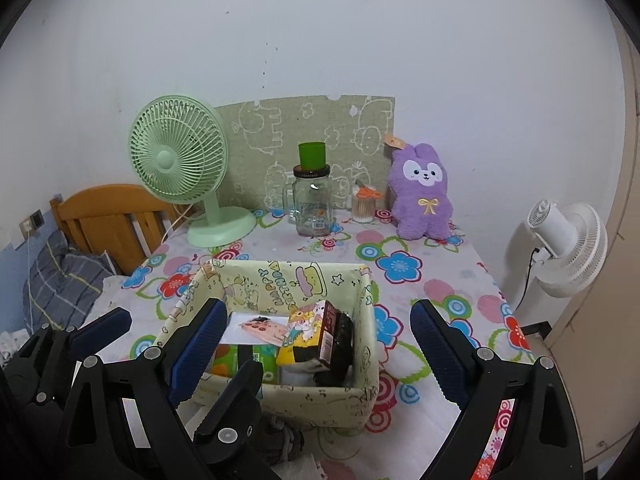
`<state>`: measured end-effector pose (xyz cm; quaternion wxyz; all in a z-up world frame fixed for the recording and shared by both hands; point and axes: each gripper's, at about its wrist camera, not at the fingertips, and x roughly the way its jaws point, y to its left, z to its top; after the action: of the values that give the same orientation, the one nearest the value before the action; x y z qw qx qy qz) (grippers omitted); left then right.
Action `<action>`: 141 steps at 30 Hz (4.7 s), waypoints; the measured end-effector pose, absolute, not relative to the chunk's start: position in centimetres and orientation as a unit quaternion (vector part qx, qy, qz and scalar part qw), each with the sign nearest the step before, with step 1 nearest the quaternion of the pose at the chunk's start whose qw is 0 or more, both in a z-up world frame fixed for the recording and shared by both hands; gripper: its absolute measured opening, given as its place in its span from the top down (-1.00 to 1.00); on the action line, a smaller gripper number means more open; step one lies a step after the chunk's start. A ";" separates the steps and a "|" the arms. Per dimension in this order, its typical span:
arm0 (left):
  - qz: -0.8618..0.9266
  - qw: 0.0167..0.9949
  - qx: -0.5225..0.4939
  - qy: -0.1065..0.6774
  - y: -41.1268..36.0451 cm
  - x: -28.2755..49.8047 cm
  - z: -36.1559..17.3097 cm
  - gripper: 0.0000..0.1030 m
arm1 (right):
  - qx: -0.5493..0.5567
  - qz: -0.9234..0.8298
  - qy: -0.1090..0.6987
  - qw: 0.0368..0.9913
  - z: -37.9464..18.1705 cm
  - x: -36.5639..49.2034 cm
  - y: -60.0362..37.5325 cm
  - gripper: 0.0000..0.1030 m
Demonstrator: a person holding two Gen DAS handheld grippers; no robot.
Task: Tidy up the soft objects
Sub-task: 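Move both tools back toward the white cloth and grey glove beside the box, then grasp the white cloth with the left gripper while the right grasps the grey glove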
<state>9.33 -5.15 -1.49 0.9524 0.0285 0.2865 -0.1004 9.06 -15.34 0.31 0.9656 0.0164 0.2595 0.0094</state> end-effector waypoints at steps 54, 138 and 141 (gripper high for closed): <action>-0.103 0.948 0.027 0.300 -3.9 1.4 -6.2 -0.93 | 0.040 0.003 0.286 0.957 -5.1 0.9 -14.2 -0.84; -0.078 0.926 0.028 0.367 -1.9 7.0 -12.7 0.54 | 0.040 0.045 0.382 0.922 -12.6 8.3 -11.5 -0.20; -0.083 0.929 0.028 0.358 -2.0 6.5 -12.1 0.58 | 0.042 0.045 0.374 0.925 -12.0 7.8 -11.7 -0.19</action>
<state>6.47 -2.02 -12.12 0.9295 0.0284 0.3584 -0.0830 7.82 -11.70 -12.05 0.9254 0.0415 0.3740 0.0447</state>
